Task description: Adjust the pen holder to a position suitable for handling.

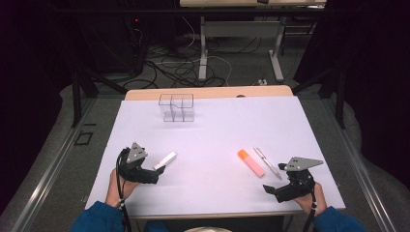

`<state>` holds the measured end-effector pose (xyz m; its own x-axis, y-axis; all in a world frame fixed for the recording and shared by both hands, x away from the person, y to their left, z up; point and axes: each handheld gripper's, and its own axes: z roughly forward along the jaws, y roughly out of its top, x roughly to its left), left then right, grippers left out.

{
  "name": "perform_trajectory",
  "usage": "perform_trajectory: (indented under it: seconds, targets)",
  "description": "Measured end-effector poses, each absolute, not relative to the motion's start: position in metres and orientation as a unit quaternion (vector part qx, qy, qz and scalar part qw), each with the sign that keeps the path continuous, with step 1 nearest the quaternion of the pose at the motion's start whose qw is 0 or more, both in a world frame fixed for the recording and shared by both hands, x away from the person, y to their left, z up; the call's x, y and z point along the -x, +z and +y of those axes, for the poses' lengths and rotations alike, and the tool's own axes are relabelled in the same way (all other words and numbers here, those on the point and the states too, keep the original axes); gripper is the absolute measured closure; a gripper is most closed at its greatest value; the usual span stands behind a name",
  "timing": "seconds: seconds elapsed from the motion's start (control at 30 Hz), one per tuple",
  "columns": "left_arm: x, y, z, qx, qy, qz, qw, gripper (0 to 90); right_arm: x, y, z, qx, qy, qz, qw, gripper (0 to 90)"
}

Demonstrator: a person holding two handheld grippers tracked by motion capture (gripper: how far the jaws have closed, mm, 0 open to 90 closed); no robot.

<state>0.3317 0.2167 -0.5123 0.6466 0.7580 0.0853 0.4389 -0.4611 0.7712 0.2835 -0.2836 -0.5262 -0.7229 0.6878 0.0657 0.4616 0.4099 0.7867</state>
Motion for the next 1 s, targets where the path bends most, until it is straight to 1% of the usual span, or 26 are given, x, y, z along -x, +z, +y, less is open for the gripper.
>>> perform_trajectory:
  seconds: [0.4,1.0]
  targets:
    - [-0.379,-0.505,0.224,-0.815,0.217,0.39,0.371,0.0,-0.284,-0.526,-0.284,-0.347,0.418,0.828,0.135,0.1]
    - [-0.425,-0.507,0.223,-0.823,0.207,0.398,0.349,0.0,-0.283,-0.525,-0.284,-0.347,0.417,0.829,0.132,0.1]
